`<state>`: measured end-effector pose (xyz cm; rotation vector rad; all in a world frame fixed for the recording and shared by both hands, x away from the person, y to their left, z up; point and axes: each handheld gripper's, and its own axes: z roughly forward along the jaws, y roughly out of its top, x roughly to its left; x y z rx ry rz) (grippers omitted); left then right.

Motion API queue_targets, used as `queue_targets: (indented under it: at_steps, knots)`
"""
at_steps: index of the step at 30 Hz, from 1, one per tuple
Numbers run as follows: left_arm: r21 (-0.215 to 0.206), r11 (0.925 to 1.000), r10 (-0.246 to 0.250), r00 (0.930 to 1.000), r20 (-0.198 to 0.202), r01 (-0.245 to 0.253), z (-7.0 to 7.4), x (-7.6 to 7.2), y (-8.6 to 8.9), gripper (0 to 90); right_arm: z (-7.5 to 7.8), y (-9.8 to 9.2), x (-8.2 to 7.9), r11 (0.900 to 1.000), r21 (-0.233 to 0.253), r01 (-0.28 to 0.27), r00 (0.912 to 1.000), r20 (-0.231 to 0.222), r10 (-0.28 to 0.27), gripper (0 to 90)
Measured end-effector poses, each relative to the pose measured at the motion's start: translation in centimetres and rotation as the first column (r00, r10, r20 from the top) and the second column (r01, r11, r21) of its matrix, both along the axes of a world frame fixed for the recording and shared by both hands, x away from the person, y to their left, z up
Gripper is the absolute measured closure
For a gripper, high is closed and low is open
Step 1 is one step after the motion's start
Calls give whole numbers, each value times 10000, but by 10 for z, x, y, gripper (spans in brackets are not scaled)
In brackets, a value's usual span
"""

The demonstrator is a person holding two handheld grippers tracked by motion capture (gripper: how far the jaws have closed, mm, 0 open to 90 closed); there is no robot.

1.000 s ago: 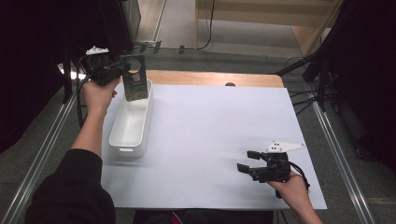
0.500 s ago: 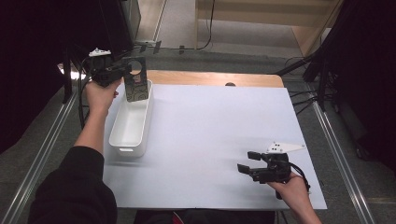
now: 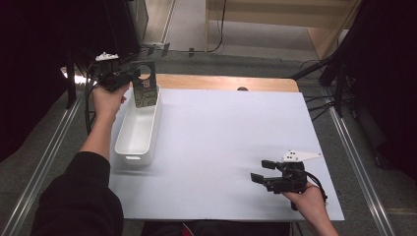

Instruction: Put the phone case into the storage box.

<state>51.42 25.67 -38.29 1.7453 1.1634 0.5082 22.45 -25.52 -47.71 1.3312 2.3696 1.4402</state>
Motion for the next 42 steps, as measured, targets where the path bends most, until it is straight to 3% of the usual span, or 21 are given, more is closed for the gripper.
queue_targets:
  at_steps: [5, 14, 23, 42]
  knots:
    - [225, 9997, -72, 10000, 7, 72, -3, 1, -2, 731, 0, 0, 0, 10000, 4, 3, 10000, -1, -3, 246]
    - [254, 9995, -175, 9998, -107, 178, -9, 5, -4, 729, 0, -1, 0, 10000, 38, 75, 10000, 25, -75, 246]
    - [-134, 9996, -256, 9996, -86, 255, -14, 9, 0, 728, 1, -2, -1, 9999, 43, 99, 9999, 15, -99, 246]
    - [308, 9990, -322, 9992, -243, 330, -27, 12, 0, 720, 0, -3, -1, 9999, 50, 119, 9999, 37, -119, 246]
